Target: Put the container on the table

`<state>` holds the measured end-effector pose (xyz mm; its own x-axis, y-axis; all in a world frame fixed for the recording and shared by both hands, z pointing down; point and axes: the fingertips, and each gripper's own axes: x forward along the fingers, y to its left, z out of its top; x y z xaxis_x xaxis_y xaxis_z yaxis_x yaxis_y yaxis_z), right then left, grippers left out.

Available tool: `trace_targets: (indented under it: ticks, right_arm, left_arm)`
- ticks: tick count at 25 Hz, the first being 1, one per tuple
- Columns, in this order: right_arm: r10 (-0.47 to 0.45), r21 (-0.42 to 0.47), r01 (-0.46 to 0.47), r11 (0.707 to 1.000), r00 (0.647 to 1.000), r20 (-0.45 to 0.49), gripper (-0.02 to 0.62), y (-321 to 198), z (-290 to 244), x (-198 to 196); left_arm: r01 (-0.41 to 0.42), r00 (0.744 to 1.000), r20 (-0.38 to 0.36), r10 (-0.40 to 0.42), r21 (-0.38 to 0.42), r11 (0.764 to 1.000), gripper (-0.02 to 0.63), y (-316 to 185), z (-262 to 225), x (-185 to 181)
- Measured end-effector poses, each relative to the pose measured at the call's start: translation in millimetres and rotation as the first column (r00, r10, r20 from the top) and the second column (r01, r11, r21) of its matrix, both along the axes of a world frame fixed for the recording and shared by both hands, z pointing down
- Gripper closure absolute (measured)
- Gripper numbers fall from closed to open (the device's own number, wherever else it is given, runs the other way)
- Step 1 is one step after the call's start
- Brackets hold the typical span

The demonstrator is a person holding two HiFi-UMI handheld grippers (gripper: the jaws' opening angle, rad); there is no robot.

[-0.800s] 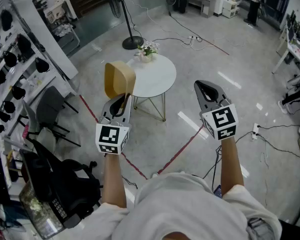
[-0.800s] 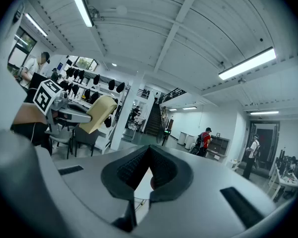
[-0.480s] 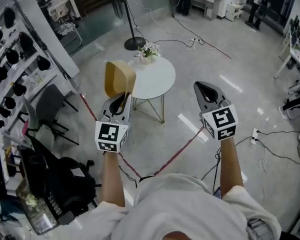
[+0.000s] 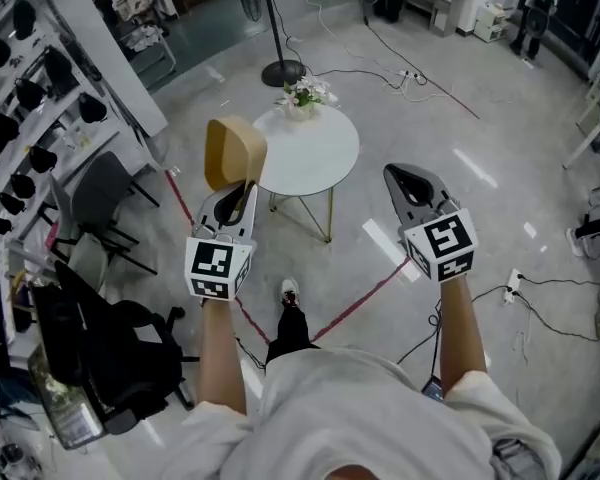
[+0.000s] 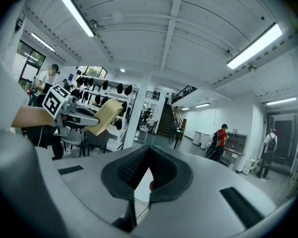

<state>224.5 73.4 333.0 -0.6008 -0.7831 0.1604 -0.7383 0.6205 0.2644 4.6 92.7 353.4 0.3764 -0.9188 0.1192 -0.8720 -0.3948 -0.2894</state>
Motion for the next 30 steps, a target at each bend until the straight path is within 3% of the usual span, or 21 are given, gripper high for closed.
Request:
trace_targets:
  ticks: [11,21,30]
  right_arm:
    - [0.036,-0.046,-0.033,0.998,0.998,0.055,0.581,-166.5,11.0,-91.7]
    - [0.051,-0.087,-0.048,0.995,0.998,0.036,0.581,-304.4,10.4,-188.8]
    - [-0.001,-0.168,0.001,0.986,1.000,0.000,0.583,-375.6,48.9,-225.1]
  left_arm:
    - [-0.017,1.000,0.002,0.017,-0.014,1.000,0.583,-164.4,17.4,-88.2]
    - [-0.069,0.997,0.013,0.070,-0.040,0.997,0.583,-311.5,10.9,-167.3]
    - [-0.086,0.995,0.033,0.093,-0.163,0.983,0.583,-391.5,71.6,-185.6]
